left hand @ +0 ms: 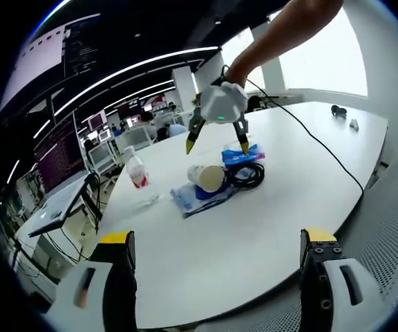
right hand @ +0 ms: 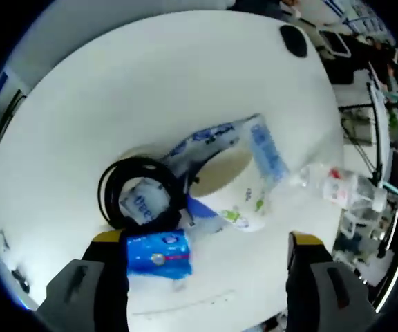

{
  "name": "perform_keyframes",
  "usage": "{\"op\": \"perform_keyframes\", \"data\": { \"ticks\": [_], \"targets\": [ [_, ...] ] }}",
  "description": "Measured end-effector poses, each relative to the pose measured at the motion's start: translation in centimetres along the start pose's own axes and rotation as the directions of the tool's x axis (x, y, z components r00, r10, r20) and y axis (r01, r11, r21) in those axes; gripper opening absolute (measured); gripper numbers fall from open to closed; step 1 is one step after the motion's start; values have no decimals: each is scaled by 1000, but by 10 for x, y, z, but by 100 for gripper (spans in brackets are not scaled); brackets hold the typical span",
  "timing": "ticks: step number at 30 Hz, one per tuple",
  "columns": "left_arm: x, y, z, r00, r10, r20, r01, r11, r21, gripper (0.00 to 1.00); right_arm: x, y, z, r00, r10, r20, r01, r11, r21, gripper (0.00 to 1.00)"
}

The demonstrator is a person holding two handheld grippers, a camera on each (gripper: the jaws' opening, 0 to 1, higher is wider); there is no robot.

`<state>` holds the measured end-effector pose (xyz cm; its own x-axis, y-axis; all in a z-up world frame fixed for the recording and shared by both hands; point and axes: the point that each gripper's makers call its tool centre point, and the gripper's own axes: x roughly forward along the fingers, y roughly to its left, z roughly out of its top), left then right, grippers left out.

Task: Arrange the tabletop items into an orderly group along one side of the table until the central work area is clear of visible clutter.

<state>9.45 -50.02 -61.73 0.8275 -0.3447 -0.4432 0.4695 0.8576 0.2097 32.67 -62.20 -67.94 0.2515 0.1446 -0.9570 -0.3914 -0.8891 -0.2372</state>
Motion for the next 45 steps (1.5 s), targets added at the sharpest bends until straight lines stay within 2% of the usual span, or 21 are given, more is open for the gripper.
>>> {"op": "perform_keyframes", "data": {
  "ticks": [2, 8, 10, 13, 18, 22, 27, 32, 37, 45],
  "targets": [
    [0, 0, -1, 1000, 2, -6, -2, 1000, 5, 99, 2, 0, -1, 1000, 7, -14, -8, 998, -58, 94],
    [0, 0, -1, 1000, 4, -7, -4, 1000, 8, 99, 8, -3, -1, 1000, 13, -13, -14, 990, -143, 91],
    [0, 0, -2, 1000, 5, -10, -5, 1000, 9, 99, 9, -9, 0, 1000, -9, -11, 7, 987, -158, 92],
    [1, 0, -2, 1000, 4, -15, -4, 1000, 16, 99, 9, -21, 2, 999, -50, -10, 46, 973, -225, 92],
    [2, -1, -4, 1000, 5, -21, -4, 1000, 21, 99, 14, -20, -1, 1000, -12, -15, 8, 960, -280, 89],
    [2, -1, -4, 1000, 9, -27, -9, 1000, 16, 99, 17, -23, 2, 1000, -14, 0, 14, 951, -307, 86],
    [2, 0, -4, 1000, 11, -24, -11, 1000, 12, 99, 21, -29, 14, 999, -25, 25, 32, 934, -356, 84],
    [3, -1, -5, 1000, 4, -28, -4, 1000, 12, 99, 26, -28, 14, 999, -19, 27, 27, 940, -341, 78],
    [4, -4, -5, 999, -5, -34, 6, 1000, 23, 99, 29, -23, 14, 1000, -1, 15, 7, 932, -362, 73],
    [4, -3, -5, 999, -2, -35, 3, 1000, 17, 99, 36, -24, 28, 999, 20, 42, -2, 919, -394, 70]
  ]
}}
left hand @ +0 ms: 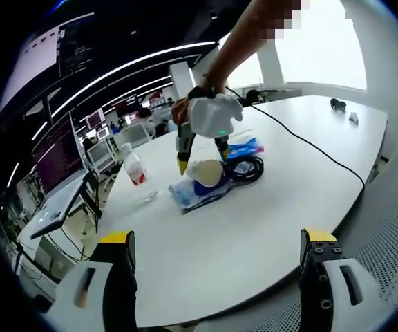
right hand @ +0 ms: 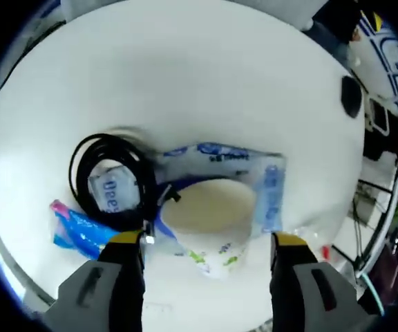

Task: Arrange the tabletop items into an orderly group along one side of the table until the central work area is clear of visible clutter.

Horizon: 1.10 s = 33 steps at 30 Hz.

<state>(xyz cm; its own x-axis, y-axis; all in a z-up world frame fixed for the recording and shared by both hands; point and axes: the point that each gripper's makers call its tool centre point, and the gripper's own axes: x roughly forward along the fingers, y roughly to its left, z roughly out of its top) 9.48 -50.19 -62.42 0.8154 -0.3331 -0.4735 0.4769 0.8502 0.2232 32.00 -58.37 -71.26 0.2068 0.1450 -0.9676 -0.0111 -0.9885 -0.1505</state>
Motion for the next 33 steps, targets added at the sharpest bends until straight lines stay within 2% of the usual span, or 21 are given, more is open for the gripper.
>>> {"op": "perform_keyframes", "data": {
  "ticks": [5, 7, 9, 12, 20, 22, 27, 33],
  "targets": [
    [0, 1, 0, 1000, 1, 1, -1, 1000, -3, 99, 3, 0, 3, 1000, 11, -1, -12, 999, -50, 63],
    [0, 0, -1, 1000, -3, -1, 3, 1000, -2, 99, 3, -3, 5, 1000, 0, 2, 0, 998, -65, 51],
    [0, 0, -1, 1000, -4, -2, 4, 1000, 3, 98, 2, -6, 7, 1000, -14, 3, 15, 997, -73, 46],
    [0, -1, -1, 1000, -6, -1, 6, 1000, 2, 98, 4, -8, 10, 1000, -23, 7, 23, 998, -58, 48],
    [0, -1, -1, 1000, -3, -1, 3, 1000, 1, 98, 2, -9, 9, 1000, -20, -16, 19, 996, -82, 43],
    [0, -1, -1, 1000, -5, -4, 5, 1000, 4, 98, -1, -11, 7, 999, -29, -19, 28, 999, -42, 42],
    [1, -4, -2, 1000, -16, -10, 16, 1000, 13, 98, -11, -21, 8, 997, -74, -22, 74, 997, -17, 40],
    [1, -3, -1, 1000, -16, -8, 16, 1000, 9, 98, -13, -20, 7, 996, -80, -30, 81, 996, 32, 39]
  ]
}}
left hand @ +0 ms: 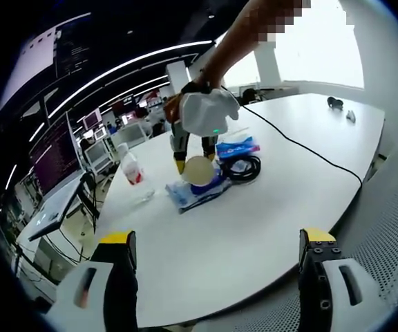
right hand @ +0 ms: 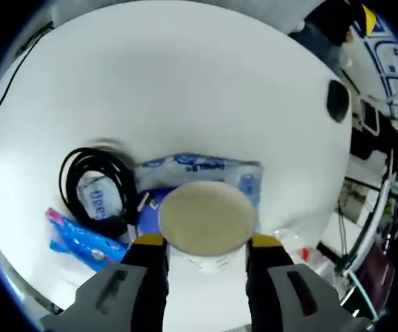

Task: Arrange the tabletop items into an orderly group along one side of the table until the central work area is clear of visible clutter.

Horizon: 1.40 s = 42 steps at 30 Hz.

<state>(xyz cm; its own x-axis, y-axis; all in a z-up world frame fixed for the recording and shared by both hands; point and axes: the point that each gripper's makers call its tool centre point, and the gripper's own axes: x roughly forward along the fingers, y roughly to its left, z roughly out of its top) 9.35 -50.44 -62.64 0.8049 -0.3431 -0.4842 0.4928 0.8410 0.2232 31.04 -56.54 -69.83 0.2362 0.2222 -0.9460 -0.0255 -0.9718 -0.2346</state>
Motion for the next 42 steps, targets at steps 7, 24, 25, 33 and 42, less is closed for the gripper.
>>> {"op": "perform_keyframes", "data": {
  "ticks": [7, 24, 25, 33, 42],
  "targets": [
    [1, -1, -1, 1000, -2, -8, 2, 1000, 6, 97, -3, -4, 0, 1000, -25, 2, 25, 998, 57, 38],
    [1, -2, -1, 1000, -8, -10, 8, 1000, 15, 97, -12, -3, -3, 995, -92, 35, 66, 885, 461, 36],
    [1, -2, -1, 1000, -8, -9, 8, 1000, 15, 97, -13, -4, -5, 994, -101, 29, 74, 874, 481, 36],
    [1, -4, 0, 1000, -15, -7, 15, 1000, 23, 98, -21, -14, -7, 984, -171, 50, 97, 746, 658, 35],
    [0, -3, 2, 1000, -5, 2, 5, 1000, 23, 99, -24, -22, -15, 956, -288, 52, 97, 477, 874, 35]
  ]
}}
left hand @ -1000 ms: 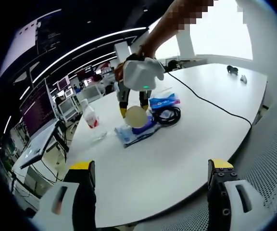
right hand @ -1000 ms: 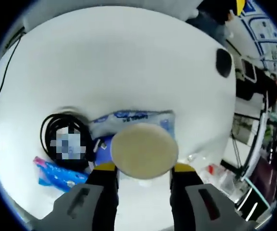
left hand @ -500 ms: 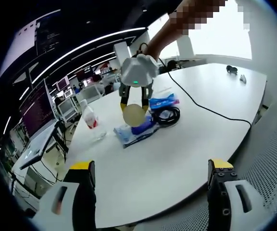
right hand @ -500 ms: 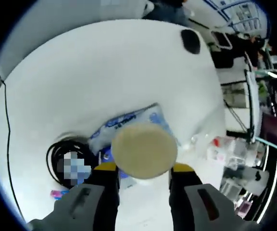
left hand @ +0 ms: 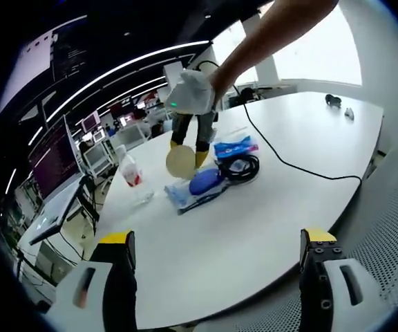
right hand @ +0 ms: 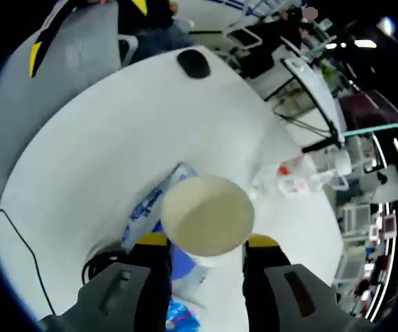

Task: Arrange the tabletop items into an orderly group along one side of the table until the central work area is clear of visible clutter.

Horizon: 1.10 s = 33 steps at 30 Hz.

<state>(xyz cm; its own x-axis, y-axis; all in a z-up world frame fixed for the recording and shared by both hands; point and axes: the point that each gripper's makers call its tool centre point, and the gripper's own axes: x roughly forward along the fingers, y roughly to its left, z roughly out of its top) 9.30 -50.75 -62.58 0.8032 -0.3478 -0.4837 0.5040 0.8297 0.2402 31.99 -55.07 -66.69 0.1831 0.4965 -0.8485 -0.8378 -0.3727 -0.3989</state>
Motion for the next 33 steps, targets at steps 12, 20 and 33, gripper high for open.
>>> {"op": "perform_keyframes", "data": {
  "ticks": [12, 20, 33],
  "targets": [
    [0, 0, -1, 1000, -1, 0, 1, 1000, -2, 99, -4, -7, -1, 989, -101, 107, 50, 915, 400, 35],
    [0, 0, -1, 1000, 1, -1, -1, 1000, -1, 99, -7, -20, -5, 969, -195, 153, 59, 780, 623, 35],
    [0, 1, -1, 1000, 10, -3, -10, 1000, -4, 99, -1, -48, -13, 932, -331, 151, 85, 602, 794, 35]
  ]
}}
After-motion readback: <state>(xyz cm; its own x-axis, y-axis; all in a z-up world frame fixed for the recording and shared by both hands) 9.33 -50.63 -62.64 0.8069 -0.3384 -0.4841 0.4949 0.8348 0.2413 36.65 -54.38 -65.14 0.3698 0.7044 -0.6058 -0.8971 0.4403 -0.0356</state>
